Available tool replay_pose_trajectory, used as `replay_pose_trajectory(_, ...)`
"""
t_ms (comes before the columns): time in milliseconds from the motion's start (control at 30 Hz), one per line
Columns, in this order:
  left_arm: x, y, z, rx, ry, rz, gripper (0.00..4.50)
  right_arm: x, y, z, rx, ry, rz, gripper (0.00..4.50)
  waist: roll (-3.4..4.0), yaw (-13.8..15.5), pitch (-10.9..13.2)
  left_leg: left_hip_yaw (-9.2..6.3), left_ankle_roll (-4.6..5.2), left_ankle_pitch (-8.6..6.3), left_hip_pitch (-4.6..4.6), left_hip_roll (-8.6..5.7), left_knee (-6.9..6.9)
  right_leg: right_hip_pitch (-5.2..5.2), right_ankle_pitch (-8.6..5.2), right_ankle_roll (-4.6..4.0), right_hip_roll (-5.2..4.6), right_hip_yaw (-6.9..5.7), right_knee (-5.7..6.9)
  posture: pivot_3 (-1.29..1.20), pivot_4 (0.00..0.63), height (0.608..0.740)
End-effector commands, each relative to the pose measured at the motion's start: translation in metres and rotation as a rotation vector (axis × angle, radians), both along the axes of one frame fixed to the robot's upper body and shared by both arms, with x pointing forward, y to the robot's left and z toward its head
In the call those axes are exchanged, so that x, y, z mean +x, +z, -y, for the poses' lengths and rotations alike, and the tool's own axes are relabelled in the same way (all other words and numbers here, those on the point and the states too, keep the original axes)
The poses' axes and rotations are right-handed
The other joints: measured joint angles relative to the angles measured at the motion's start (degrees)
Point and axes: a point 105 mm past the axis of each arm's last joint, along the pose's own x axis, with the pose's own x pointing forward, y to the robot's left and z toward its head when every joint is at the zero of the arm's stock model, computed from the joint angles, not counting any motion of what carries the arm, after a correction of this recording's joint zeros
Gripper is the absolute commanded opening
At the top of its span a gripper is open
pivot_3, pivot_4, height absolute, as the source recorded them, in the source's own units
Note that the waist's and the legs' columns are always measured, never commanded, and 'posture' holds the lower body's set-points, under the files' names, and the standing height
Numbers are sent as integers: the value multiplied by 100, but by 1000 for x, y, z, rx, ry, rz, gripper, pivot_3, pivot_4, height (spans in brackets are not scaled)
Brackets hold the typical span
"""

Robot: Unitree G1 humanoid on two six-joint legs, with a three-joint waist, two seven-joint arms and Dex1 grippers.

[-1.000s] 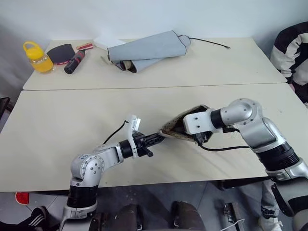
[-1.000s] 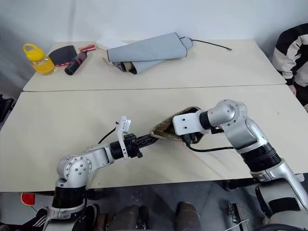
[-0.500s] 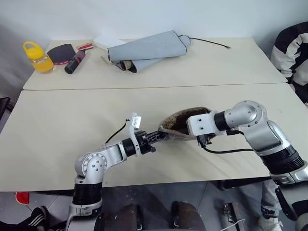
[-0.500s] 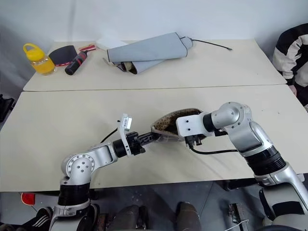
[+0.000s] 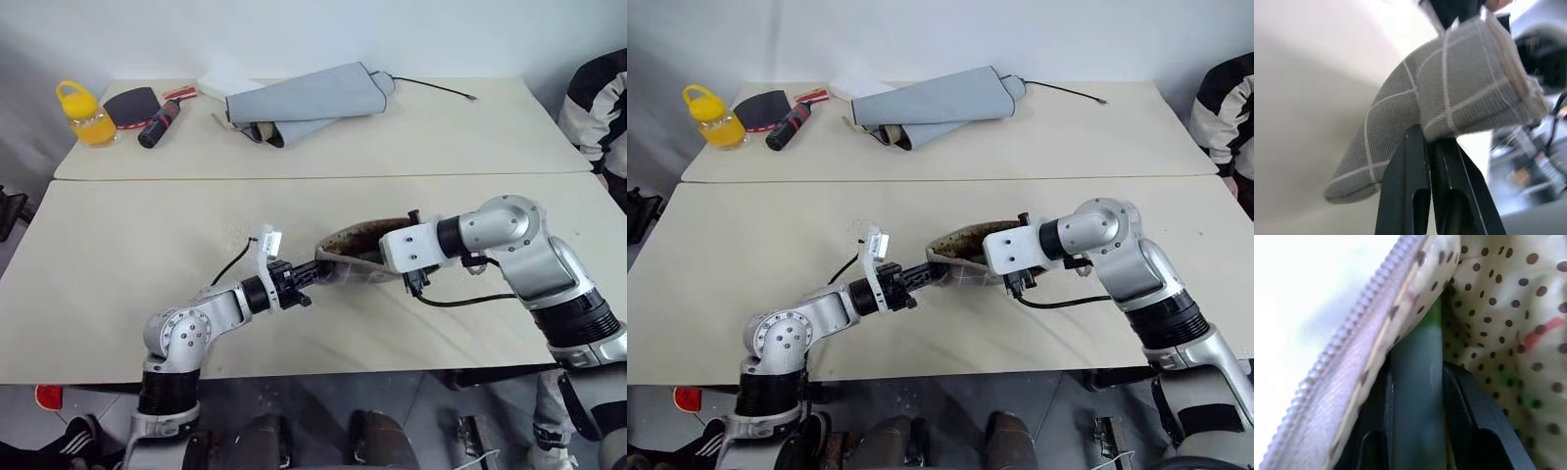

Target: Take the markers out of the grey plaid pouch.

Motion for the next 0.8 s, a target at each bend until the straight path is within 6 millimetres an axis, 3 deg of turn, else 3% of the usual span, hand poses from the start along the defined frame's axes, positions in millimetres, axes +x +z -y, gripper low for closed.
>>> replay_pose_trajectory(33,-2,-7,6,106,-20,153,0,15,30,2,31,-19,156,1051,5,-17,-3,6,-1,1,1,-1,-6,-1,0,-1,0,5,-6,0,150,740)
replay_pose_trajectory(333,20,14,-9,58,107,310,0,13,24,6,44,-7,109,1051,3,20,-2,-2,0,2,-1,3,-15,0,0,-1,0,-5,-9,0,150,740)
replay_pose_trajectory(500,29,31,-28,91,163,427,0,-2,52,1,274,9,3,1051,2,23,-1,-3,3,4,-1,4,-14,0,0,0,0,-7,-7,0,150,740)
replay_pose_trajectory(800,39,45,-53,79,275,474,0,-6,64,4,414,-24,-51,1051,2,27,-1,-6,3,3,-2,2,-16,-1,1,1,-3,-9,-5,0,150,740)
